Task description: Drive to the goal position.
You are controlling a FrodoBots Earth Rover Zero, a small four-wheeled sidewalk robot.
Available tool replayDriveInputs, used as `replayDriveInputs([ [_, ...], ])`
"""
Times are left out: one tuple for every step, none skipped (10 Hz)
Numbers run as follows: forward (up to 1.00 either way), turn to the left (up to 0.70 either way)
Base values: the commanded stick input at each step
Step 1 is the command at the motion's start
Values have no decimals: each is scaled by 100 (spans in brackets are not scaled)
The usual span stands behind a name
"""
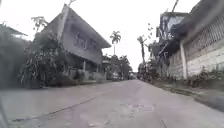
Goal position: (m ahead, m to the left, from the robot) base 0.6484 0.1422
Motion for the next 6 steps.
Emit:
replayDriveInputs([
  [85,-10],
  [85,-4],
  [85,-2],
  [85,-1],
  [85,0],
  [85,0],
])
